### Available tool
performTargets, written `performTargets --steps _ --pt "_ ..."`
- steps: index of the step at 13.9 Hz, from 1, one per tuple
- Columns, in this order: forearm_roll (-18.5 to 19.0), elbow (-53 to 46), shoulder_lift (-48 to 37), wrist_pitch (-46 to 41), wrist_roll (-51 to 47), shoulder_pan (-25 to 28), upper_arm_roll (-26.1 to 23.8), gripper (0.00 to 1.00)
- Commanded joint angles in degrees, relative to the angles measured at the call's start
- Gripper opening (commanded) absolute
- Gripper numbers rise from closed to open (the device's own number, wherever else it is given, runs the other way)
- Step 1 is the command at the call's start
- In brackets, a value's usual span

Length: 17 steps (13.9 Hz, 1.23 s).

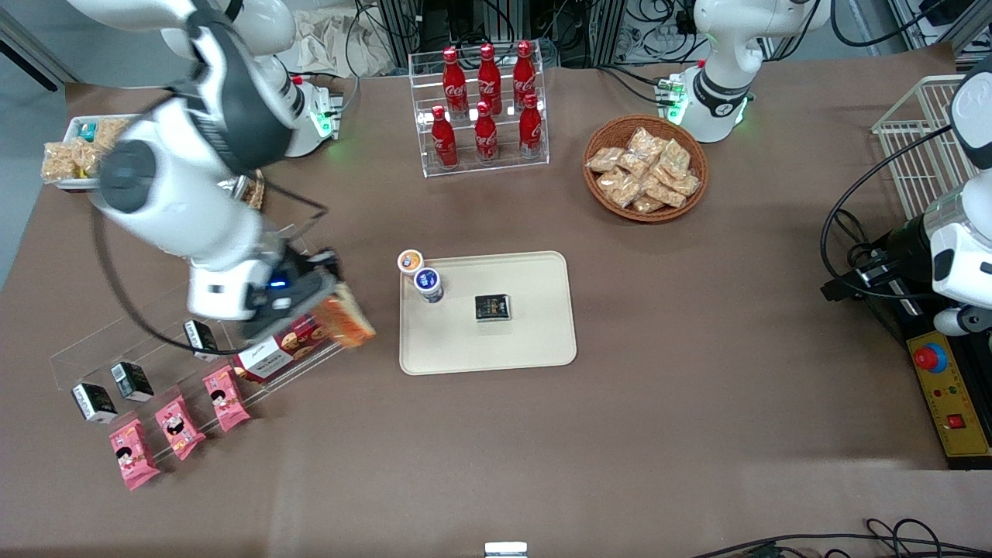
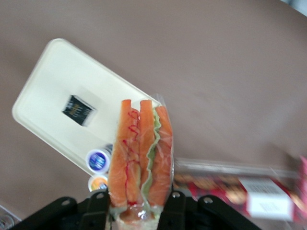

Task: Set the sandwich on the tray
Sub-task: 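Carry the sandwich over the cream tray and lower it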

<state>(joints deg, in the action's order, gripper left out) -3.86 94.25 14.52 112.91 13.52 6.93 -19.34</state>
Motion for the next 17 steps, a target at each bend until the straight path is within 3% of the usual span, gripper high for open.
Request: performTargets --steps 1,6,11,15,17 --pt "4.02 -2.05 8.13 5.98 0.89 6.32 0.18 0.37" --pt "15.54 -3.01 18.85 13.82 0.89 13.9 0.44 0.37" --pt "18.53 -3.02 23.35 20.32 0.89 14.69 0.45 0.37" --pt "18.72 -4.68 26.25 23.58 0.71 14.87 0.62 0.37" --pt "20.9 -5.47 27.48 24.54 0.72 15.04 0.62 0.4"
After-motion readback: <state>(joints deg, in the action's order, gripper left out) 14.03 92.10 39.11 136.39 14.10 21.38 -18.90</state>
